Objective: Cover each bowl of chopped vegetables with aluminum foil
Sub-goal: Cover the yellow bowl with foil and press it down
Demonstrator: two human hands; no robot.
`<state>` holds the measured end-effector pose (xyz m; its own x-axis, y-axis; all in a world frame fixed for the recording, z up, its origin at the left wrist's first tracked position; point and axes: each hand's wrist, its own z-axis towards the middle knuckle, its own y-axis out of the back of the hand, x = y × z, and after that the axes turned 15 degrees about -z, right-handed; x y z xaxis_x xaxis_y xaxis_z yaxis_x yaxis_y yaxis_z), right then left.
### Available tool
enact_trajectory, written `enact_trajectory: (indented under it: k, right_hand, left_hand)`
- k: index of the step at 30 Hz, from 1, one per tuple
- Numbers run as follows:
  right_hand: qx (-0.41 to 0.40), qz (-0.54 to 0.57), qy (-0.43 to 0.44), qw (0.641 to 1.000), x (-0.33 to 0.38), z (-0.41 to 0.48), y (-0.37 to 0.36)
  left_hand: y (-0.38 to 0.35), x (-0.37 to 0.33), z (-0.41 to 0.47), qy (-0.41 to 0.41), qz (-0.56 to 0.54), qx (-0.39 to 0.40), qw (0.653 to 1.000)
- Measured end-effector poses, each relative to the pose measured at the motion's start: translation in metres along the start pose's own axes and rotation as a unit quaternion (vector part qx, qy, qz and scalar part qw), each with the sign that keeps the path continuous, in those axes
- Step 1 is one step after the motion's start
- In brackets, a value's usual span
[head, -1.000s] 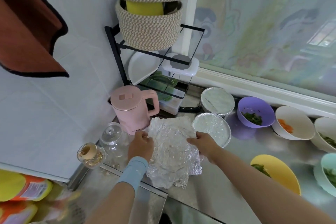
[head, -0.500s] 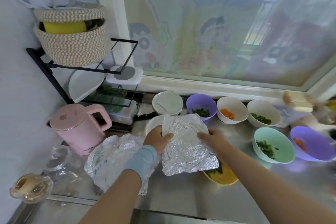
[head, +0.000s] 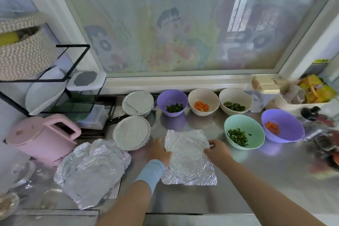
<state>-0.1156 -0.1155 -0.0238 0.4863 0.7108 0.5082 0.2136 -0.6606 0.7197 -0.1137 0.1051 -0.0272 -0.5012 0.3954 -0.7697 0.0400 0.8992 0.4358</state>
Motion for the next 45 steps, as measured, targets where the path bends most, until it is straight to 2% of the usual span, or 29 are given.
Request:
enact_trajectory:
  k: [3, 6, 8, 10, 12, 14, 16, 19, 21, 23, 26, 30, 33, 37, 45]
  right_hand:
    - [-0.015, 0.001, 0.004, 1.000, 0.003, 0.007, -0.005]
    - [-0.030, 0.001, -0.001, 1.000, 0.005, 0.012, -0.011]
    - [-0.036, -0.018, -0.004, 0.999, 0.005, 0.016, -0.016]
    - [-0.041, -0.041, -0.007, 0.998, 0.005, 0.018, -0.020]
    - [-0.054, -0.069, -0.004, 0.996, 0.005, 0.017, -0.024]
    - [-0.059, -0.096, -0.007, 0.994, 0.005, 0.014, -0.028]
    - [-0.101, -0.153, -0.004, 0.983, 0.009, 0.008, -0.032]
    - [-0.214, -0.316, 0.107, 0.918, 0.014, 0.005, -0.044]
    - [-0.203, -0.352, 0.171, 0.898, 0.017, 0.008, -0.056]
    - [-0.175, -0.370, 0.195, 0.891, 0.021, 0.013, -0.065]
    - [-0.128, -0.384, 0.195, 0.894, 0.020, 0.022, -0.069]
    - [-0.131, -0.398, 0.190, 0.888, 0.020, 0.022, -0.066]
    - [-0.129, -0.396, 0.207, 0.885, 0.016, 0.024, -0.065]
    - [-0.137, -0.353, 0.217, 0.900, 0.004, 0.023, -0.068]
    - [-0.155, -0.292, 0.258, 0.908, -0.008, 0.019, -0.067]
  left_hand:
    - [-0.006, 0.001, 0.005, -0.007, -0.023, -0.022, 0.999]
    - [-0.009, 0.003, 0.009, -0.101, 0.064, -0.052, 0.991]
    - [-0.013, 0.004, 0.011, -0.198, 0.176, -0.045, 0.963]
    - [-0.019, 0.001, 0.014, -0.267, 0.258, -0.001, 0.929]
    - [-0.025, 0.000, 0.018, -0.306, 0.329, 0.050, 0.892]
    - [-0.029, 0.003, 0.024, -0.308, 0.372, 0.083, 0.872]
    - [-0.031, 0.011, 0.030, -0.287, 0.386, 0.093, 0.872]
    - [-0.032, 0.022, 0.037, -0.275, 0.376, 0.100, 0.879]
    - [-0.033, 0.026, 0.041, -0.285, 0.364, 0.103, 0.881]
    - [-0.034, 0.028, 0.044, -0.295, 0.354, 0.103, 0.881]
    - [-0.035, 0.028, 0.043, -0.296, 0.350, 0.104, 0.883]
    - [-0.036, 0.010, 0.046, -0.309, 0.300, 0.085, 0.898]
    - [-0.042, 0.003, 0.053, -0.337, 0.285, 0.115, 0.890]
    - [-0.054, 0.012, 0.059, -0.350, 0.325, 0.128, 0.869]
    - [-0.047, 0.021, 0.049, -0.348, 0.315, 0.096, 0.878]
